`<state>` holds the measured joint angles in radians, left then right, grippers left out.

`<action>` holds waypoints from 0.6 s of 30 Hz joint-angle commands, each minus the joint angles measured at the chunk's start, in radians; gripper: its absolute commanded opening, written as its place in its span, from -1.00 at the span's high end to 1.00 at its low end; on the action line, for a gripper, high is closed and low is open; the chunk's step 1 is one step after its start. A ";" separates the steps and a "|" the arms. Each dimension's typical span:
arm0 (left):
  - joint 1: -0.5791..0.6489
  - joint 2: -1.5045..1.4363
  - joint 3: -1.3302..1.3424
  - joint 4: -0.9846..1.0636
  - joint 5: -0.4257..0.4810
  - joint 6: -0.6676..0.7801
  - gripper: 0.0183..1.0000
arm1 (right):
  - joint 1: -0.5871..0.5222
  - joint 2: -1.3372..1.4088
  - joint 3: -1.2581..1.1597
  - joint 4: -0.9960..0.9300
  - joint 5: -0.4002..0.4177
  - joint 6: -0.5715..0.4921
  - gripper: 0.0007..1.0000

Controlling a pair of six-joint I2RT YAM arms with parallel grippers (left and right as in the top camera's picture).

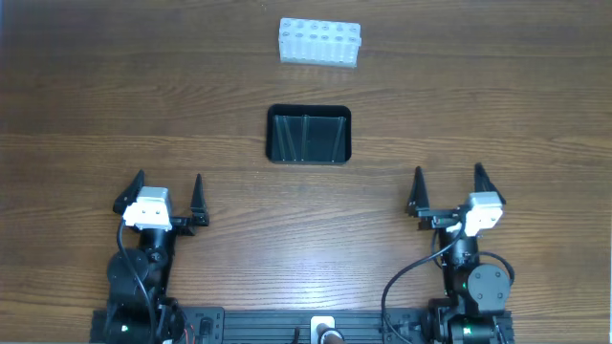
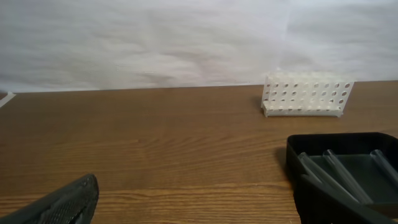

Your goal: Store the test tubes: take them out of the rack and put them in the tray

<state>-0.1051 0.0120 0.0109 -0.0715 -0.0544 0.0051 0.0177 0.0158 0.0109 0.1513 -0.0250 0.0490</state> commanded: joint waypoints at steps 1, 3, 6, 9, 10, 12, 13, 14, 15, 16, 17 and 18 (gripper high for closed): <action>0.005 -0.006 -0.005 0.000 0.013 0.014 -1.00 | -0.043 -0.010 -0.006 -0.012 -0.008 0.006 -0.98; 0.005 -0.006 -0.005 0.000 0.013 0.014 -1.00 | -0.040 -0.010 -0.006 -0.032 -0.008 0.006 -0.98; 0.005 -0.006 -0.005 0.000 0.013 0.014 -1.00 | -0.021 -0.010 -0.006 -0.077 -0.007 0.005 -0.99; 0.005 -0.006 -0.005 0.000 0.013 0.014 -1.00 | -0.016 -0.010 -0.006 -0.129 -0.003 0.005 -0.98; 0.005 -0.006 -0.005 0.000 0.013 0.014 -1.00 | -0.015 -0.010 -0.006 -0.150 -0.003 0.005 -0.98; 0.005 -0.006 -0.005 0.000 0.013 0.014 -1.00 | -0.017 -0.010 -0.006 -0.201 0.016 0.001 -0.98; 0.005 -0.006 -0.005 0.000 0.013 0.014 -1.00 | -0.017 -0.010 -0.006 -0.231 0.027 0.001 -0.98; 0.005 -0.006 -0.005 0.000 0.013 0.014 -1.00 | -0.017 -0.007 -0.005 -0.226 0.026 0.002 -0.98; 0.005 -0.006 -0.005 0.000 0.013 0.014 -1.00 | -0.017 -0.006 -0.005 -0.225 0.026 0.002 -0.98; 0.005 -0.006 -0.005 0.000 0.013 0.014 -1.00 | -0.017 -0.006 -0.005 -0.228 0.026 0.002 -0.98; 0.005 -0.006 -0.005 0.000 0.013 0.014 -1.00 | -0.017 -0.006 -0.005 -0.227 0.026 0.002 -0.99; 0.005 -0.006 -0.005 0.000 0.013 0.014 -1.00 | -0.017 -0.006 -0.005 -0.227 0.026 0.002 -0.98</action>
<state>-0.1051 0.0120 0.0109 -0.0715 -0.0547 0.0051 -0.0048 0.0166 0.0109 -0.0723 -0.0158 0.0494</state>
